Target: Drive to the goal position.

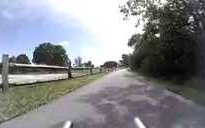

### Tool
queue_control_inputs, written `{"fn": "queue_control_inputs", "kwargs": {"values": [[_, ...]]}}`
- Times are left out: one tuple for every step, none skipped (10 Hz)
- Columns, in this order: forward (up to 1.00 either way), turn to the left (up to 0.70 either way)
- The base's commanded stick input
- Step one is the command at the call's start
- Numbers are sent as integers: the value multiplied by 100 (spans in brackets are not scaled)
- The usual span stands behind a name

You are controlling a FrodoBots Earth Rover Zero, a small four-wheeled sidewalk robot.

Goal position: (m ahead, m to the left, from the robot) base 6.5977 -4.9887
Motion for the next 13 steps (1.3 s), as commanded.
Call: {"fn": "queue_control_inputs", "kwargs": {"values": [[50,0],[50,0],[50,0],[50,0],[50,0],[50,0],[50,0],[50,0],[50,0],[50,0],[50,0],[50,0],[50,0]]}}
